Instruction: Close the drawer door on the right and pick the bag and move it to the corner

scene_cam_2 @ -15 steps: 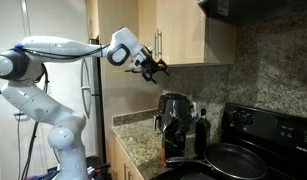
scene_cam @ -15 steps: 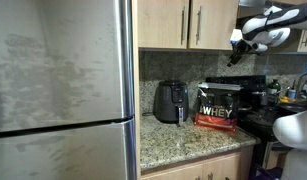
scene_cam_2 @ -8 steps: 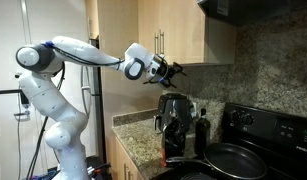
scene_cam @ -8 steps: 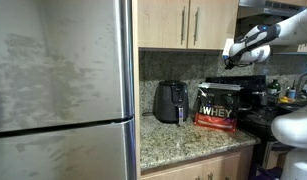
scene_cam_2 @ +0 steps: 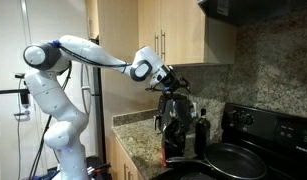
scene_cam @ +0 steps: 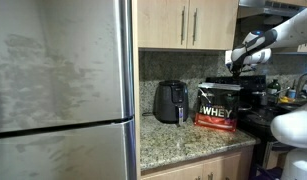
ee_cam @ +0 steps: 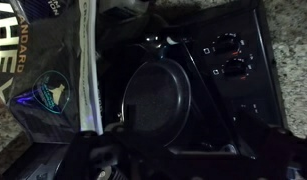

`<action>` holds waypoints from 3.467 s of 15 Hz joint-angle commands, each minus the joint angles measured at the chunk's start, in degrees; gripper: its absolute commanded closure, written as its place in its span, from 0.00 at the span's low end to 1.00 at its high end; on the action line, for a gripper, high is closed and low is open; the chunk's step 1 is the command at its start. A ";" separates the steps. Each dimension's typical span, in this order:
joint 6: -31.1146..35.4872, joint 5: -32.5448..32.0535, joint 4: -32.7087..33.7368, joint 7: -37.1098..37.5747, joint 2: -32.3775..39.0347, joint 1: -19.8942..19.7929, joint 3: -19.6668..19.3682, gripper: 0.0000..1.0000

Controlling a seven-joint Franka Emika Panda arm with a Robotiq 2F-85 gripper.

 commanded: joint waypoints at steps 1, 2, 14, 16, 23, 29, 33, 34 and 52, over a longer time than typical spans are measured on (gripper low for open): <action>-0.09 -1.95 0.48 1.14 0.72 2.49 -2.59 0.00; -0.06 -2.11 0.45 1.14 0.82 2.81 -2.91 0.00; -0.60 -1.10 0.43 1.78 0.49 6.63 -4.67 0.00; -1.13 -1.30 0.27 1.93 0.24 6.75 -4.64 0.28; -10.98 -3.25 0.65 1.87 0.34 7.81 -5.34 0.01; -13.42 5.10 3.82 -0.45 5.43 12.79 -9.28 0.00; -11.71 3.27 1.85 1.37 4.10 12.52 -8.83 0.00; -11.72 3.26 1.85 1.37 4.00 12.51 -8.81 0.00; -14.18 5.49 8.02 11.13 14.62 14.55 -8.73 0.00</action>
